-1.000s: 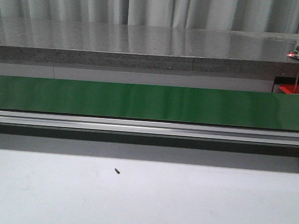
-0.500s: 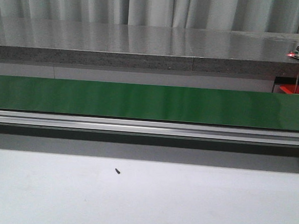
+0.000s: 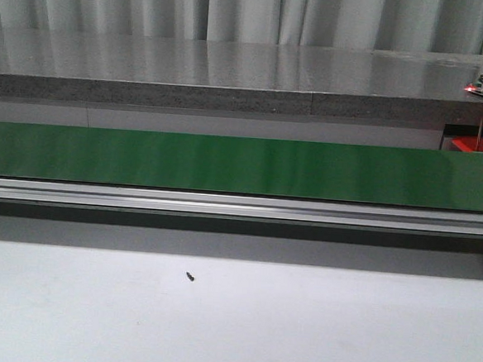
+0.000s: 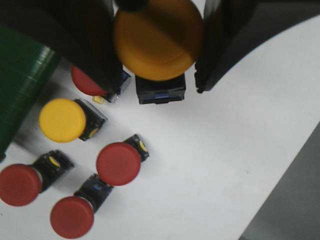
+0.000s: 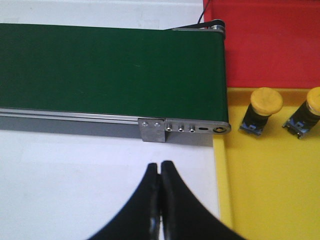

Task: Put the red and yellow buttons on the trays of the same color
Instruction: 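Grasp a yellow button from the cluster with the left gripper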

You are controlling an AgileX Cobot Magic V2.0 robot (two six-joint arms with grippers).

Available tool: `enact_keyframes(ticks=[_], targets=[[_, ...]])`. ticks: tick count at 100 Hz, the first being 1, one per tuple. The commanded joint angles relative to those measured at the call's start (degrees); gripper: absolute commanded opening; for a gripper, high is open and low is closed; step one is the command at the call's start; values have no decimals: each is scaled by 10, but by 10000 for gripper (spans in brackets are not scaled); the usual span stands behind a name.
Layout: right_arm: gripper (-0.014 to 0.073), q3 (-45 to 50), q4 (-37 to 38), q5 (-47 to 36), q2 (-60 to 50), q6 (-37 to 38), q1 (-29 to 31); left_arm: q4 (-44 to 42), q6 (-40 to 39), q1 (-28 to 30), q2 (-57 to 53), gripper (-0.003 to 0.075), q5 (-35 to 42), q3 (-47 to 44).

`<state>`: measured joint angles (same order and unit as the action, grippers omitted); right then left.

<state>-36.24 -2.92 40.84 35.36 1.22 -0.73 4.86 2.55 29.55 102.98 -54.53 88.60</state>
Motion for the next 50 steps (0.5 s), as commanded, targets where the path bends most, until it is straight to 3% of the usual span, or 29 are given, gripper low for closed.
enact_keyframes(ticks=[1, 50], targets=[[-67, -14, 4, -39, -1, -3, 0, 9, 17, -23, -33, 225, -10, 35], [-67, -14, 4, -39, -1, -3, 0, 9, 28, -168, 0, 225, -35, 62]])
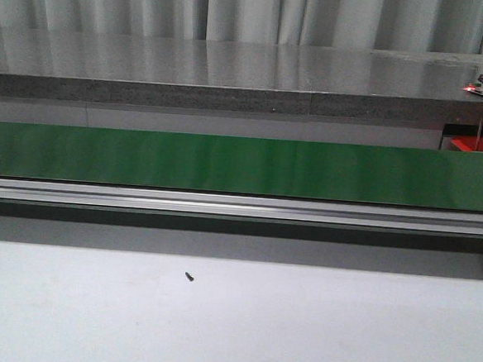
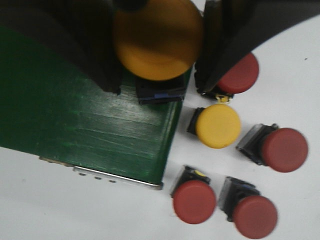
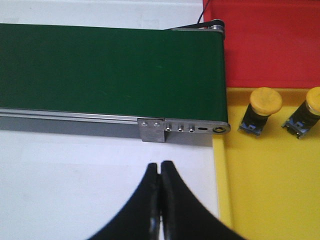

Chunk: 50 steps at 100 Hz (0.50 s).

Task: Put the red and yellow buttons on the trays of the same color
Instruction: 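Grasp a yellow button from the cluster with the left gripper, then set the yellow button on the conveyor and open the left gripper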

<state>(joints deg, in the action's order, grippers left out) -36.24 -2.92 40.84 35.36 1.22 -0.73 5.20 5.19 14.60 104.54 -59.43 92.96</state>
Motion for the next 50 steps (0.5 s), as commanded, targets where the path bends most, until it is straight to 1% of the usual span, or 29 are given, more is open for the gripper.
enact_keyframes(ticks=[1, 19, 35, 42, 50], targets=[[-67, -14, 4, -39, -1, -3, 0, 5, 1, -20, -15, 225, 15, 19], [-67, -14, 4, -39, -1, -3, 0, 5, 1, -49, 5, 225, 19, 19], [-67, -14, 4, -39, -1, -3, 0, 5, 1, -54, 8, 234, 27, 19], [-67, -14, 4, -39, -1, -3, 0, 5, 2, -54, 8, 271, 27, 19], [-67, -14, 4, -39, -1, -3, 0, 5, 4, -54, 8, 360, 27, 19]])
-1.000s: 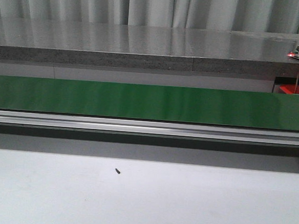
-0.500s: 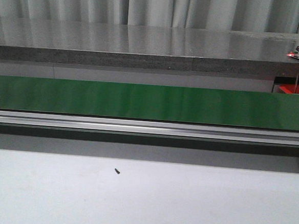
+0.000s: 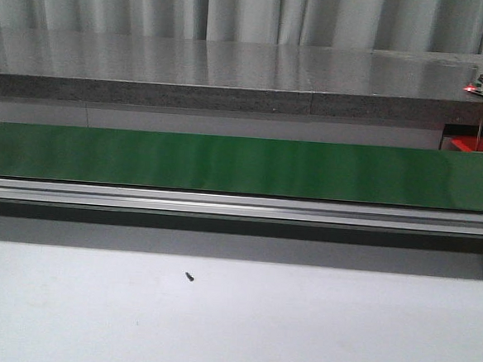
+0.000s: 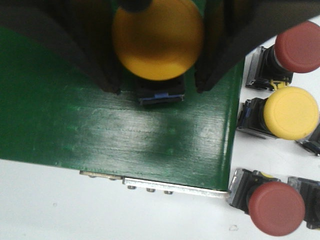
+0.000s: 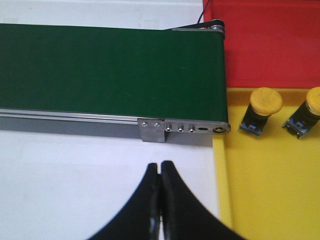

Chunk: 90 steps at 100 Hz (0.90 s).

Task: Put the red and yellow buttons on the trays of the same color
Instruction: 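Set the yellow button on the conveyor and open the left gripper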

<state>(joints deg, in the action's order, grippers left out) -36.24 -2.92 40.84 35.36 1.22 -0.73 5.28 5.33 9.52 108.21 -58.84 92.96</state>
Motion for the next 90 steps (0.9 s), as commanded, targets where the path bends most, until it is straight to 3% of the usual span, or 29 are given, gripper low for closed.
enact_keyframes(ticks=[1, 7, 18, 43, 90], targets=[[-67, -14, 4, -39, -1, -3, 0, 5, 2, -3, -29, 369, 21, 19], [-67, -14, 4, -39, -1, -3, 0, 6, 2, -3, -29, 456, 21, 19], [-67, -14, 4, -39, -1, -3, 0, 12, 2, -3, -29, 529, 21, 19], [-67, -14, 4, -39, -1, -3, 0, 104, 48, -3, -50, 529, 31, 19], [-67, -14, 4, -39, -1, -3, 0, 85, 55, 32, -116, 526, 29, 19]])
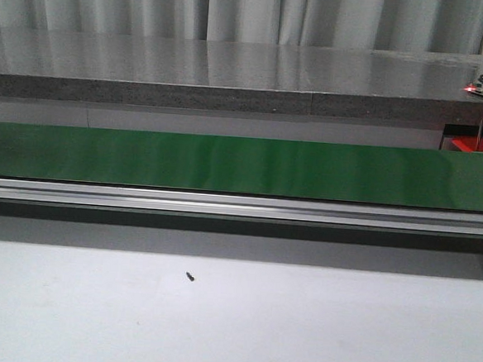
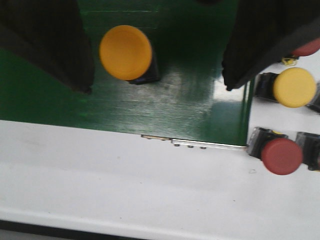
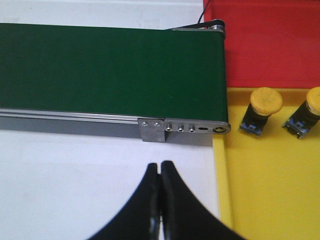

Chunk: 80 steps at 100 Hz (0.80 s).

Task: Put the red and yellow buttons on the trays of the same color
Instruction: 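Set the yellow button on the conveyor and open the left gripper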

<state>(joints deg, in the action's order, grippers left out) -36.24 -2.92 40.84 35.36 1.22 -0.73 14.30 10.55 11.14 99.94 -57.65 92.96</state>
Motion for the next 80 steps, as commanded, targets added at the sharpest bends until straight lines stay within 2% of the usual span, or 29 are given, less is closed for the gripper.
enact_keyframes(ticks=[1, 41, 62, 80], targets=[[-67, -14, 4, -39, -1, -3, 0, -6, 2, 18, -33, 526, 17, 19], [-67, -14, 4, -39, -1, -3, 0, -66, -23, 75, -33, 516, -3, 13], [-67, -14, 4, -39, -1, -3, 0, -143, -52, 80, -33, 515, -17, 13], [-67, -14, 4, -39, -1, -3, 0, -157, -36, 81, -28, 515, -25, 6]])
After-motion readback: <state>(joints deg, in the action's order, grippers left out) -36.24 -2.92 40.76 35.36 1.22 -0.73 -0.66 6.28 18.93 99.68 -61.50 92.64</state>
